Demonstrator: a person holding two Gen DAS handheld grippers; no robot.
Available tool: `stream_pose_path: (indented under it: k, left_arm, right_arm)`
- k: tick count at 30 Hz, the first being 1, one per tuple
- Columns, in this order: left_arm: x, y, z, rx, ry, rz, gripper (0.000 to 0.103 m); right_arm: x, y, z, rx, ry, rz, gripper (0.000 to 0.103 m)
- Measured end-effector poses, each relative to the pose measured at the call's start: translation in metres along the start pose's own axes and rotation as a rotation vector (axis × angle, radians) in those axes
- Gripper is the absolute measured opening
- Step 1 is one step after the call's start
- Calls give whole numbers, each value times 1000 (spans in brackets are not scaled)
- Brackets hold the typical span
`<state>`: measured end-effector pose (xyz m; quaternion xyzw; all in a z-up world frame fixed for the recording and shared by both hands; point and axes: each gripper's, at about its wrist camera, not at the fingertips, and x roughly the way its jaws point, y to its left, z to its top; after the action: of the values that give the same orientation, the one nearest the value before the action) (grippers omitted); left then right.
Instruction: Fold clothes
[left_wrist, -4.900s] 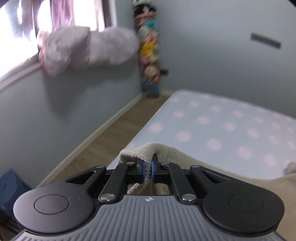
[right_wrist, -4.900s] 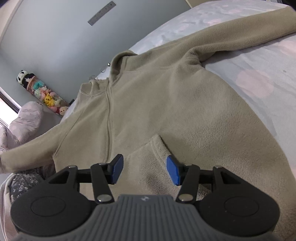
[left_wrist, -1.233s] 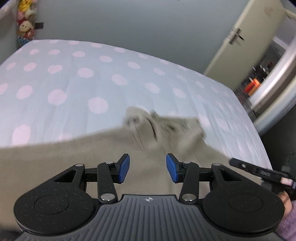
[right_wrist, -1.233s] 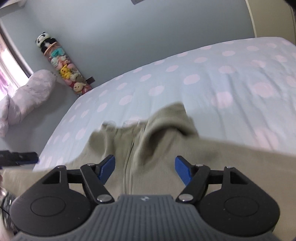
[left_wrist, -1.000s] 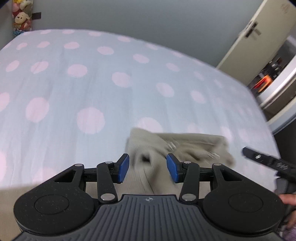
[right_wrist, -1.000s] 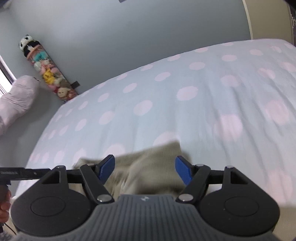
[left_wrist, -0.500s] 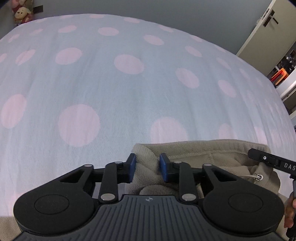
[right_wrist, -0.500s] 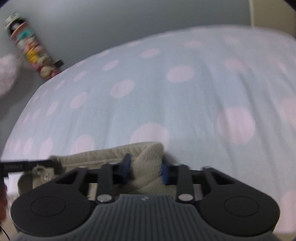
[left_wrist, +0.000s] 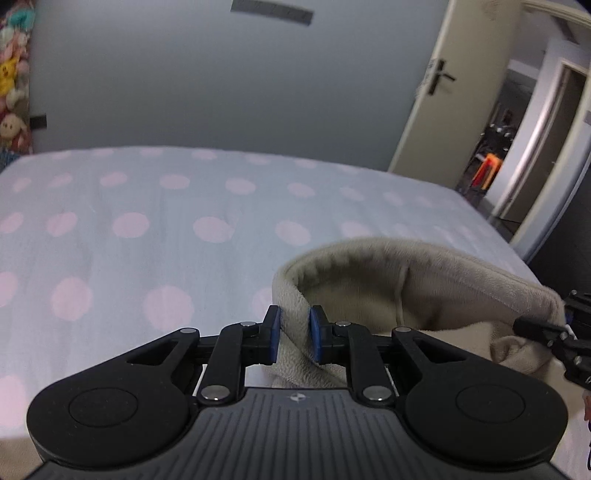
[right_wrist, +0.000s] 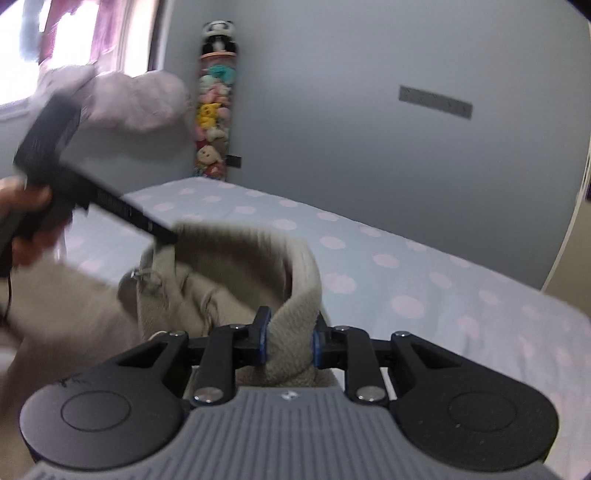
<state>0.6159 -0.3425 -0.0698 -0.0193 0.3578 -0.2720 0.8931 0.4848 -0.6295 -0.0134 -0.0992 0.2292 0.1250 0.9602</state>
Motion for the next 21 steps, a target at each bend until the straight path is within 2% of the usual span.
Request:
stream_pose_path:
  k: [3,6,11,13,15,19,21]
  left_arm:
    - [-32,-7,-35,24,-12,-21,14]
    - [-50,-14,-76,34,14,-16,14]
    - [-54,-21,-139,32,109,-4,13]
    - [-54,-23,-158,24,145,0,11]
    - [-60,-26,-167,31,168,-13,10]
    - [-92,-29,-166,64,145,-44,11]
    - [-108,-26,-155,82,116,-52,14]
  right_arm:
    - [-33,26,-29,-22,13,-2,26]
    - [-55,45,-61,33,59,2,26]
    - [-69,65,-107,173,146,13,26]
    - [-74,72,-120,207,172,17,31]
    - [-86,81,-126,236,183,29,48]
    - [-111,87,-122,242,164,66,51]
    - [-124,85,-121,225,150,72,56]
